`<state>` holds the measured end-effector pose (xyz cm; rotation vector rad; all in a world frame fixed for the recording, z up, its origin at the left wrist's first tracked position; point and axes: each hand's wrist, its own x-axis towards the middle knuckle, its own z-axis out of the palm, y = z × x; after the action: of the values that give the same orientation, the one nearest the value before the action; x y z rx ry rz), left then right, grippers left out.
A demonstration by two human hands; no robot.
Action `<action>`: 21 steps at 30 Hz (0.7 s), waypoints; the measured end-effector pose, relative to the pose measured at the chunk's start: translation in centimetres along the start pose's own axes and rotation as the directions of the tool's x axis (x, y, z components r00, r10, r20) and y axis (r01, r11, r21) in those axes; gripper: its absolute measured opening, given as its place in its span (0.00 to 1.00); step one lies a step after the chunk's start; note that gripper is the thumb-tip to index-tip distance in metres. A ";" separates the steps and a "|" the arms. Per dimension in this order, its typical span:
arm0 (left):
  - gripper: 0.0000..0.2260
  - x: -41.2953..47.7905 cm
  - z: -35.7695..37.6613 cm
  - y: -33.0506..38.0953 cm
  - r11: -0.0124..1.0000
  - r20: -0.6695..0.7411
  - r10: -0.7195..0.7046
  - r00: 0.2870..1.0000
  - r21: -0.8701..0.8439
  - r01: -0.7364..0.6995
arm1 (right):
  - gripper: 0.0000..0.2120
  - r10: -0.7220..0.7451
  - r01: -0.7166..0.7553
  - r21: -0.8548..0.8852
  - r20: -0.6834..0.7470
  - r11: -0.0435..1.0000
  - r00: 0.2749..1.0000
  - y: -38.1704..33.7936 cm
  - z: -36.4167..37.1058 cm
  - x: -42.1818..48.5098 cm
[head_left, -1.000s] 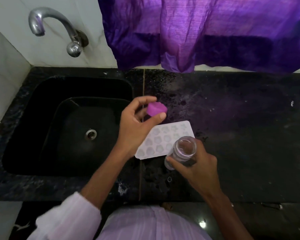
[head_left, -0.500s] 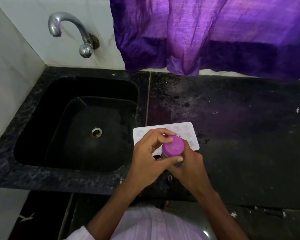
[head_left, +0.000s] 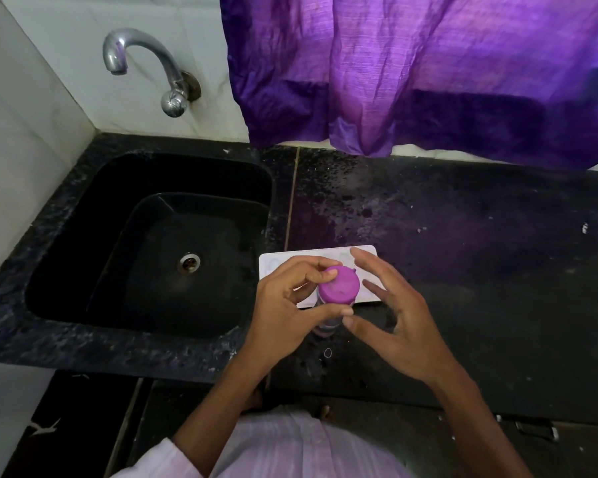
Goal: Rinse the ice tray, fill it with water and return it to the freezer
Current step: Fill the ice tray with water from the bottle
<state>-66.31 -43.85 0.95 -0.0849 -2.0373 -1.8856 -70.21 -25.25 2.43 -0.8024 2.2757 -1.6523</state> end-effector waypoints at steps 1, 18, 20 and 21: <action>0.19 0.0 0.0 0.1 1.000 -0.006 0.001 1.000 0.001 -0.001 | 0.33 -0.043 0.043 0.000 0.022 0.999 0.999 -0.4 -0.2 0.1; 0.30 -1.9 0.4 -0.7 0.994 0.072 -0.111 0.991 0.021 0.110 | 0.25 -0.125 0.120 -0.121 -0.039 0.985 0.991 -0.9 -1.0 1.5; 0.30 -2.1 0.7 -1.1 0.990 0.081 -0.132 0.988 0.054 0.128 | 0.29 -0.111 0.108 -0.131 -0.016 0.986 0.994 -0.8 -0.9 1.6; 0.29 -2.2 0.8 -1.4 0.989 0.077 -0.132 0.988 0.078 0.126 | 0.31 -0.115 0.114 -0.151 0.002 0.982 0.993 -0.7 -0.6 1.6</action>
<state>-64.88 -42.74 -1.09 -0.0118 -2.2132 -1.9108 -71.65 -25.76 3.54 -0.9810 2.4243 -1.5439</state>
